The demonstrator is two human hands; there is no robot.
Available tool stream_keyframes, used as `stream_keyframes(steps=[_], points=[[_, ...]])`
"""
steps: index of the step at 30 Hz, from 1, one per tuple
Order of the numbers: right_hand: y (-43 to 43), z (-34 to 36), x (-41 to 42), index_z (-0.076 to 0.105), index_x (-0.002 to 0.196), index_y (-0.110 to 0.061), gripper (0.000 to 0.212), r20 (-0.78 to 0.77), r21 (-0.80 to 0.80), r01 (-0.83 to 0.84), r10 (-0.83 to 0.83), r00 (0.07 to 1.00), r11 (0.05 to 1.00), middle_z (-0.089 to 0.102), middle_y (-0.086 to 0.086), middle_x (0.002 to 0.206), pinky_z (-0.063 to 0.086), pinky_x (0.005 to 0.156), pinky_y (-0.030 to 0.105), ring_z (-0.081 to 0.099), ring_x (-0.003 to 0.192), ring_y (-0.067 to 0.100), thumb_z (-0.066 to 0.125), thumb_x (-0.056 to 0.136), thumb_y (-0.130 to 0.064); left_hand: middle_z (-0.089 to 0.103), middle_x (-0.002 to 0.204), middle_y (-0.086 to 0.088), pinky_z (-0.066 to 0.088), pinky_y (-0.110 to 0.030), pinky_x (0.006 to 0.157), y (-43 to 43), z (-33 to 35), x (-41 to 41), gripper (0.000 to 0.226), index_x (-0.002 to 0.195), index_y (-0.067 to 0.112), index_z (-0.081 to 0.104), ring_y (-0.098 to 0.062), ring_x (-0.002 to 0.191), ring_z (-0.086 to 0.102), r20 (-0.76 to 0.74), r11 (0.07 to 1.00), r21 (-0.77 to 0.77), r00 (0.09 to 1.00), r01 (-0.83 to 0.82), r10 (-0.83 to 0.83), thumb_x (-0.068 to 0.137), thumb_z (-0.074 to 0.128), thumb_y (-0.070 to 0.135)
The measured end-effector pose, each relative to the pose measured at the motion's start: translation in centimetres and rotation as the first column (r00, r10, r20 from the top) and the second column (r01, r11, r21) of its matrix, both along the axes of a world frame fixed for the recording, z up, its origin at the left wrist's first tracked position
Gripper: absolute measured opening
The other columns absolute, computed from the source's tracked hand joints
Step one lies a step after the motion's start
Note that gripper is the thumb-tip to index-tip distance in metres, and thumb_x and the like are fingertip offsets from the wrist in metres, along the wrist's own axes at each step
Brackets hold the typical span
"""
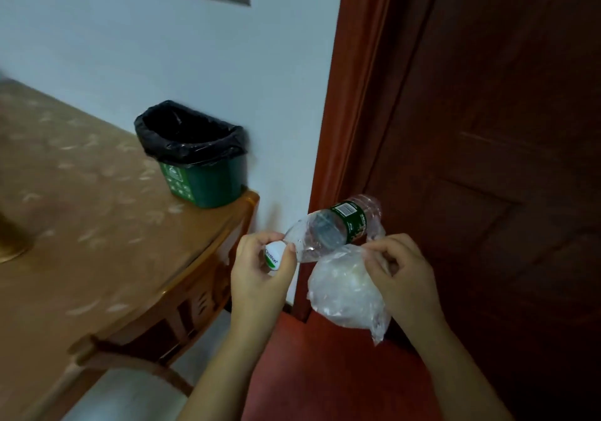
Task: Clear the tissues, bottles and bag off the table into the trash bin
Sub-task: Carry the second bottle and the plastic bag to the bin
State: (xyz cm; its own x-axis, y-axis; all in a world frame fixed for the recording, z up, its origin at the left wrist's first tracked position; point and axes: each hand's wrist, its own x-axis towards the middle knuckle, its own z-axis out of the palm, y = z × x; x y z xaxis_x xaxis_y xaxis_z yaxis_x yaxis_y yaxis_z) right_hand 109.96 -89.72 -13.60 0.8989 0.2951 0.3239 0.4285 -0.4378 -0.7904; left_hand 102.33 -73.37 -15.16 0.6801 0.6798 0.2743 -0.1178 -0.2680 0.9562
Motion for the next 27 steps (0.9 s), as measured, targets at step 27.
stream_keyframes(steps=[27], points=[[27.2, 1.4, 16.3, 0.063, 0.077, -0.018, 0.021, 0.207, 0.108, -0.319, 0.293, 0.934, 0.942, 0.055, -0.006, 0.085, 0.04, 0.064, 0.005, 0.053, 0.078, 0.006, 0.066, 0.078, 0.004, 0.049, 0.092, -0.003, 0.033, 0.0, 0.067, 24.8, 2.7, 9.9, 0.018, 0.091, 0.01, 0.057, 0.011, 0.083, 0.045, 0.037, 0.769, 0.47, 0.88, -0.433, 0.473, 0.078, 0.068, 0.01]])
